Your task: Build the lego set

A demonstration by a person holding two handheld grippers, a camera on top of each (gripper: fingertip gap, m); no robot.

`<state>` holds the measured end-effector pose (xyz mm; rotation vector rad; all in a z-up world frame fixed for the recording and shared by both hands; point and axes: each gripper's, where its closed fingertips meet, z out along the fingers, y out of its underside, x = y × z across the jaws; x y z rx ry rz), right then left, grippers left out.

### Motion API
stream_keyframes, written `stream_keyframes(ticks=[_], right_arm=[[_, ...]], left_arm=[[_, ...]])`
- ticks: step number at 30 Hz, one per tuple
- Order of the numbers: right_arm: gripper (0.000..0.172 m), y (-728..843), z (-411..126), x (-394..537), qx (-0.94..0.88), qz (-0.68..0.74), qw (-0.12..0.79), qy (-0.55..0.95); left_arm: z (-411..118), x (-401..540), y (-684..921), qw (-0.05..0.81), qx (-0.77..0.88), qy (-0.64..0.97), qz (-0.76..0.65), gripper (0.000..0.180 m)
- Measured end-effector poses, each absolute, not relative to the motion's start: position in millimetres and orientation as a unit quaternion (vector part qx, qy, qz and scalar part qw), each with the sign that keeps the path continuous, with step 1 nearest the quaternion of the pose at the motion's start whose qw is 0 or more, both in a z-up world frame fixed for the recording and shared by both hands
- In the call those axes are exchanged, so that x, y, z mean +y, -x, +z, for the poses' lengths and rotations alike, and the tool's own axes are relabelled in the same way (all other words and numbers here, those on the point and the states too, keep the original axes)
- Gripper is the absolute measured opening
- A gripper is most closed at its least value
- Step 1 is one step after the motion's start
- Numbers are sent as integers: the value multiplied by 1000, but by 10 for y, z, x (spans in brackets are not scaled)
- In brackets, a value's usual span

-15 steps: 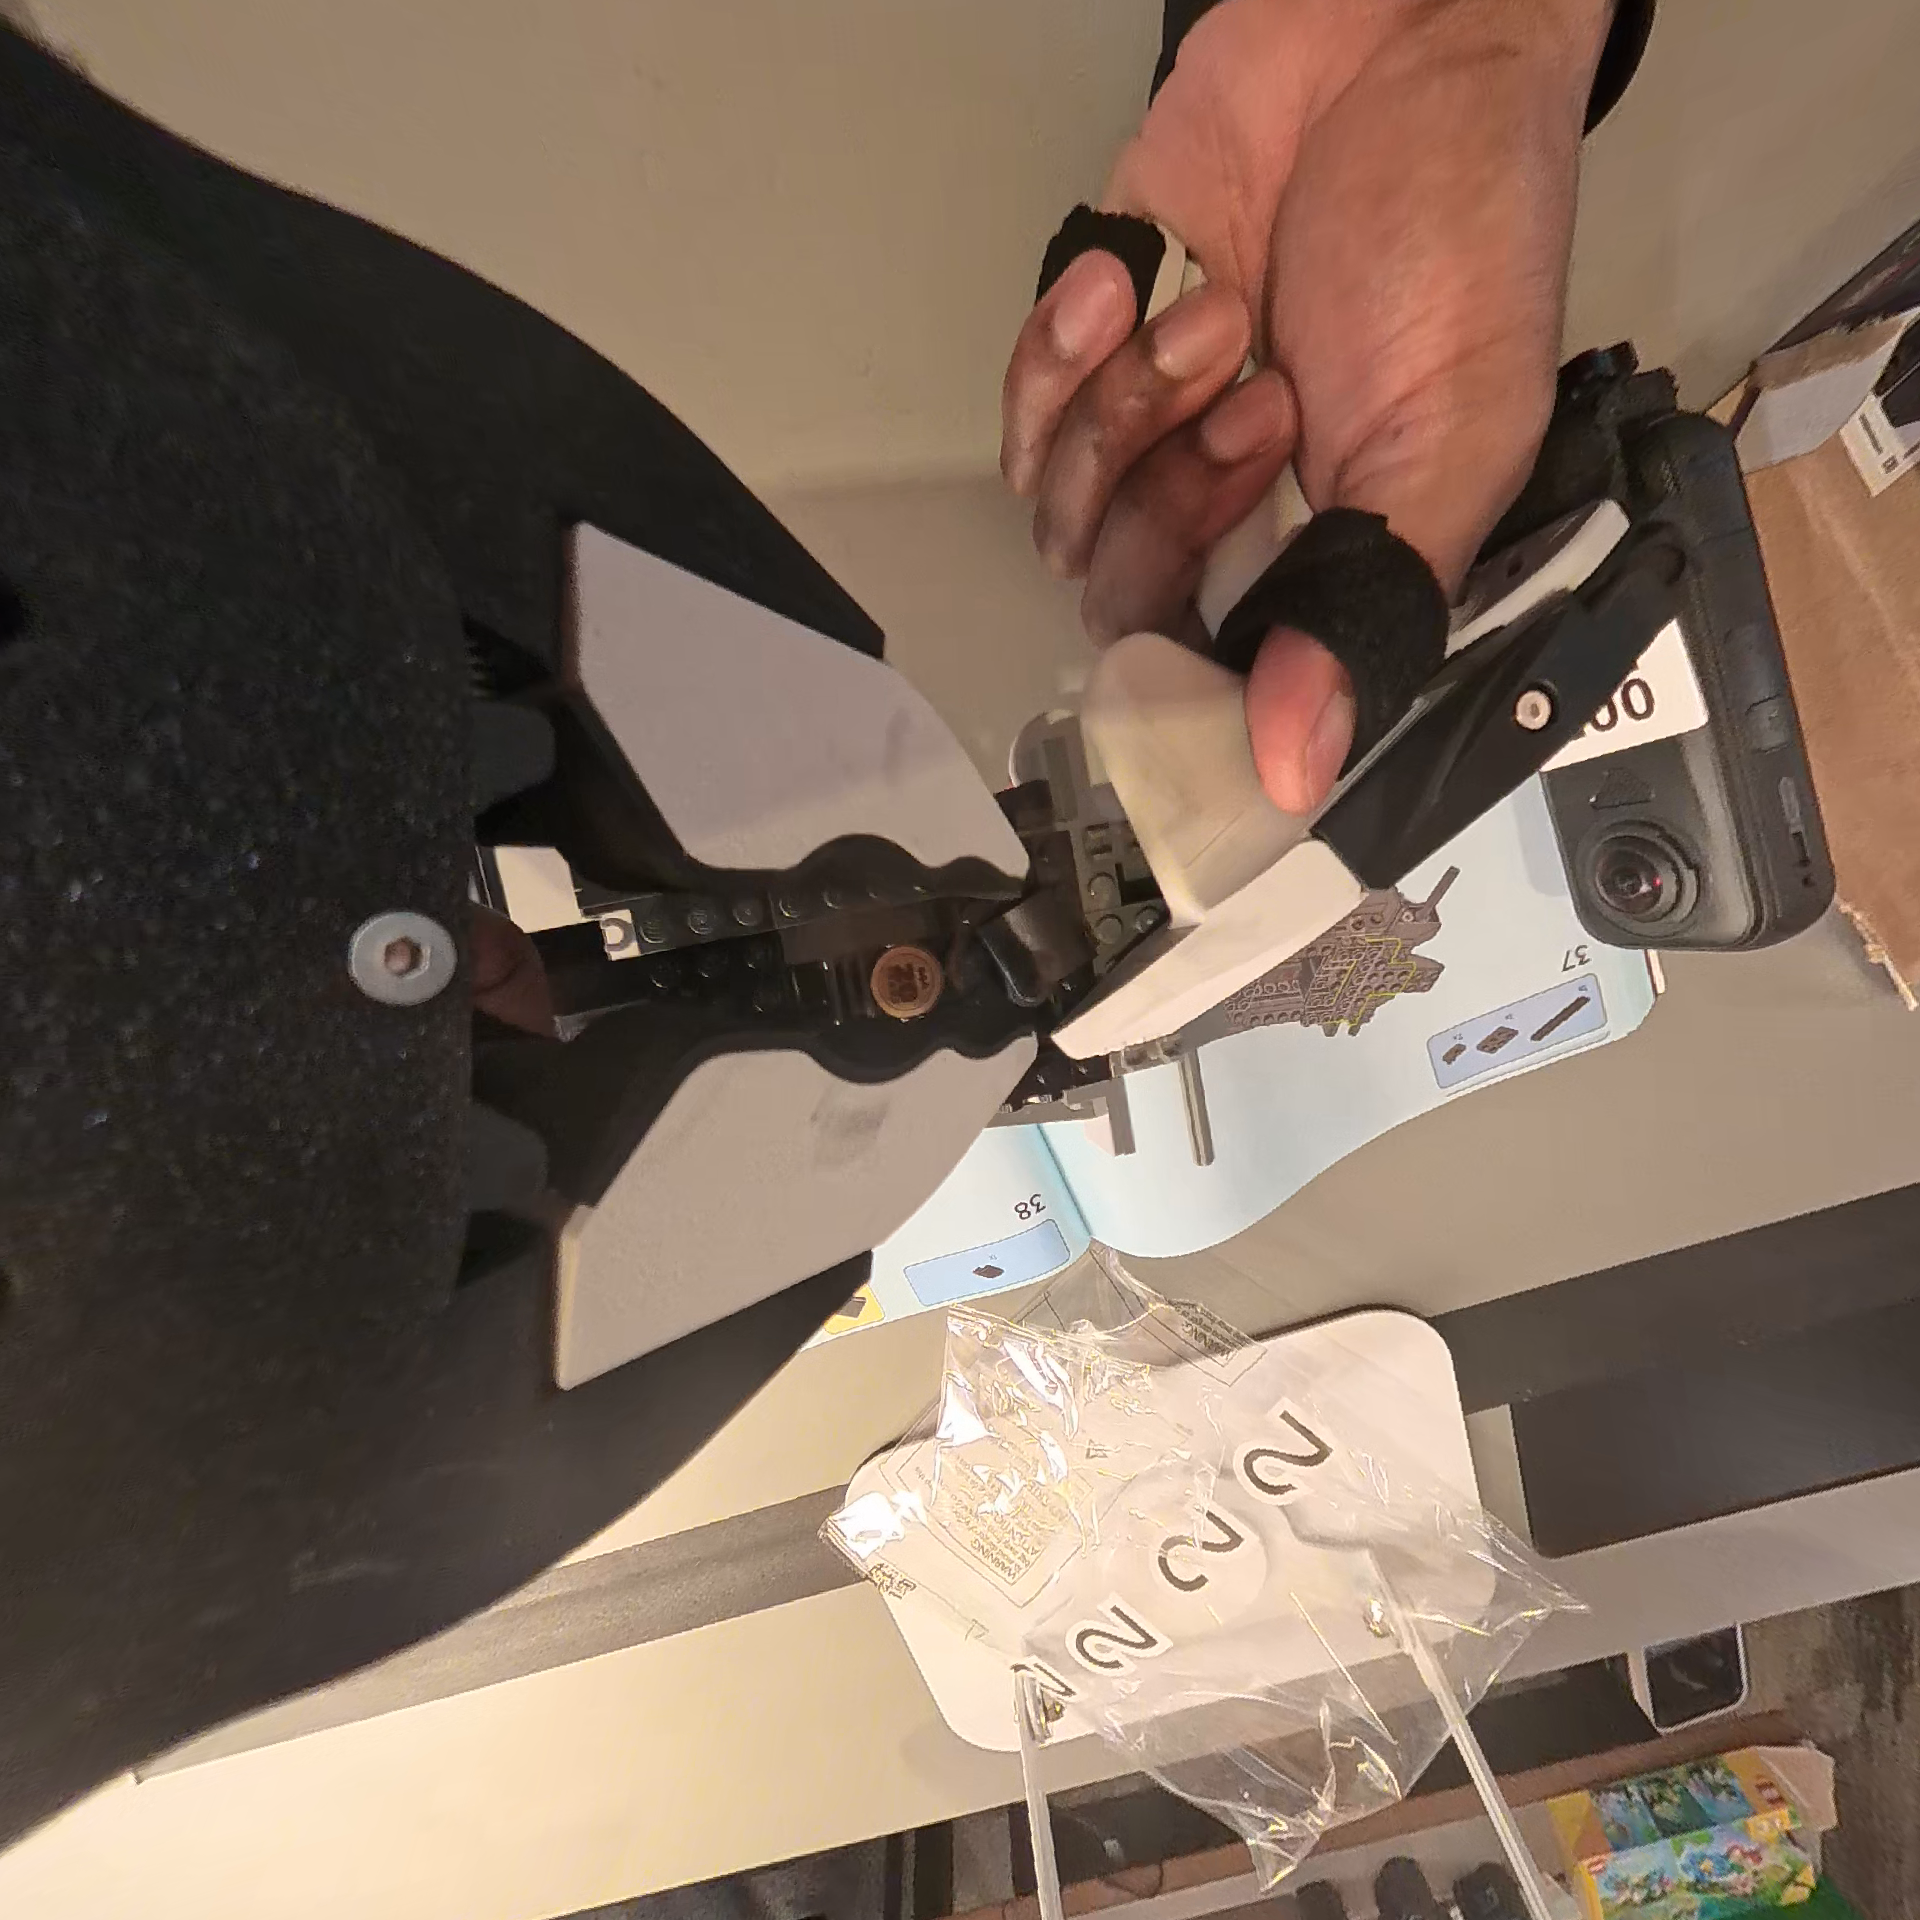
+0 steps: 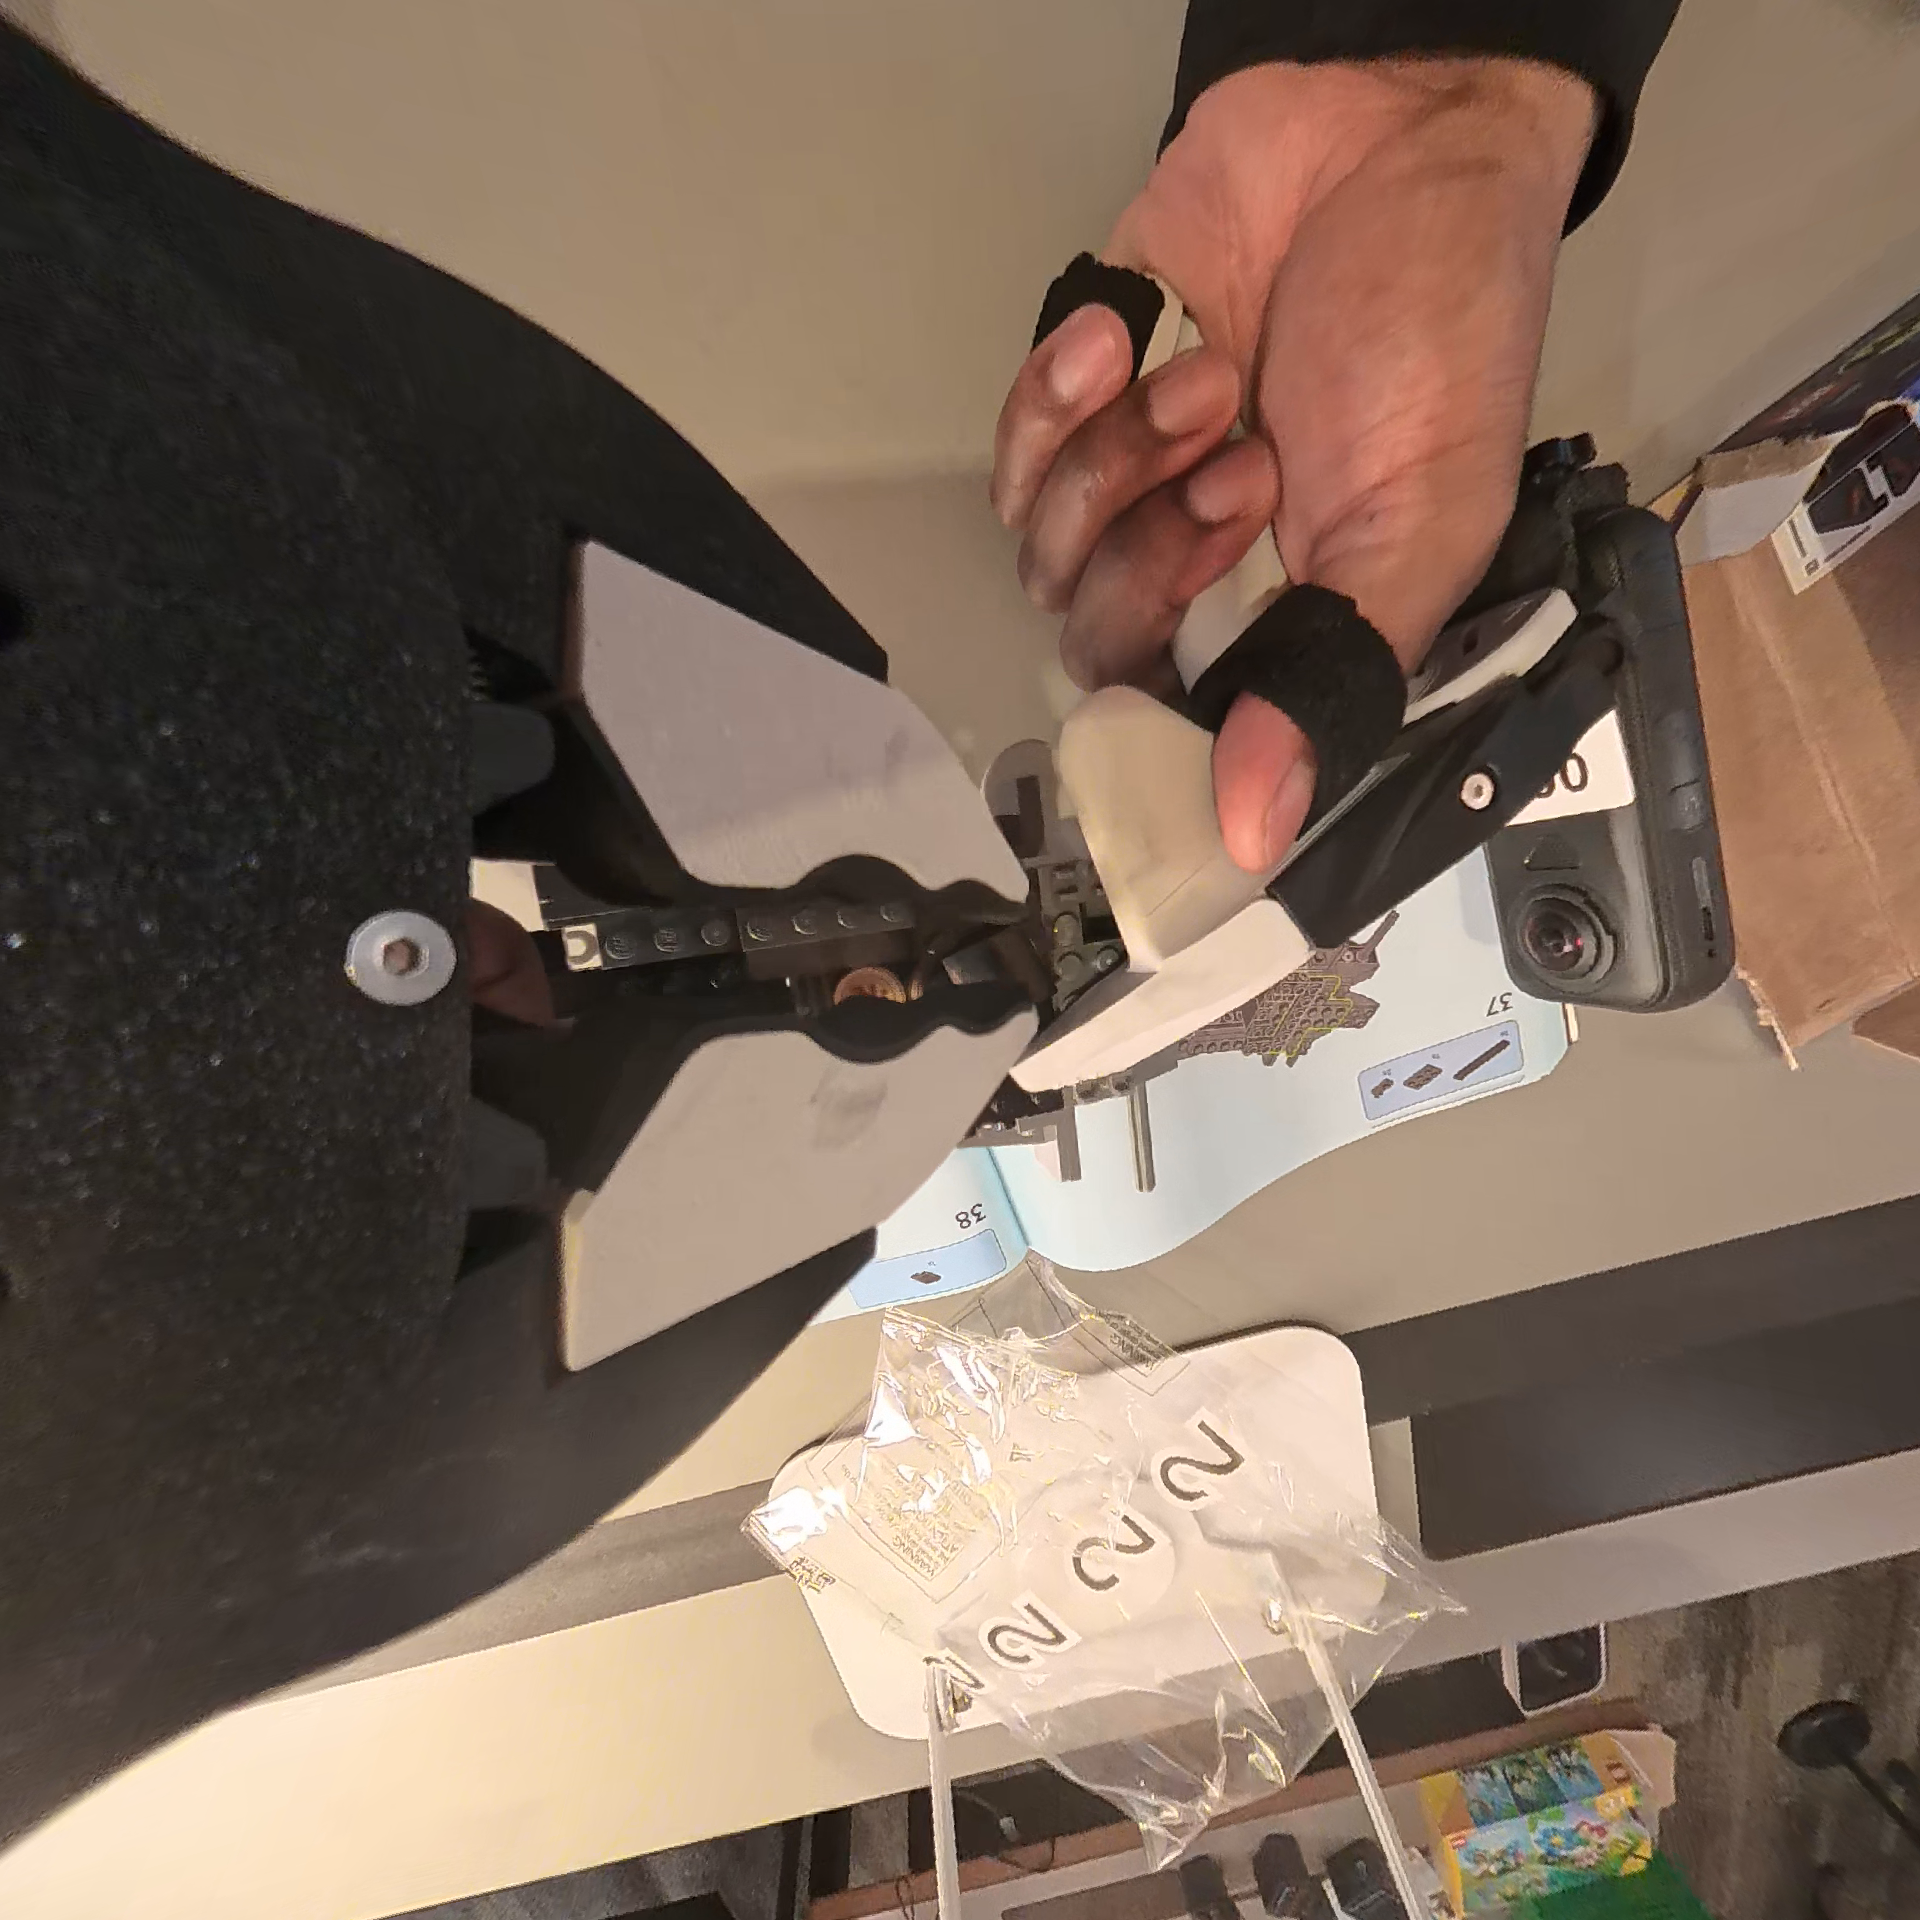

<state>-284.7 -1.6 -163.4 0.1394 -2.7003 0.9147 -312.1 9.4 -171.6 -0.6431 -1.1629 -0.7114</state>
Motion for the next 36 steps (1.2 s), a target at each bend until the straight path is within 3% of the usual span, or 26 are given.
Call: stream_keyframes(ticks=[36], right_arm=[[11, 2920, -1699, 28, -948, 284, 143, 17]], left_arm=[[-1737, 76, 3137, 728, -535, 288, -318, 32]])
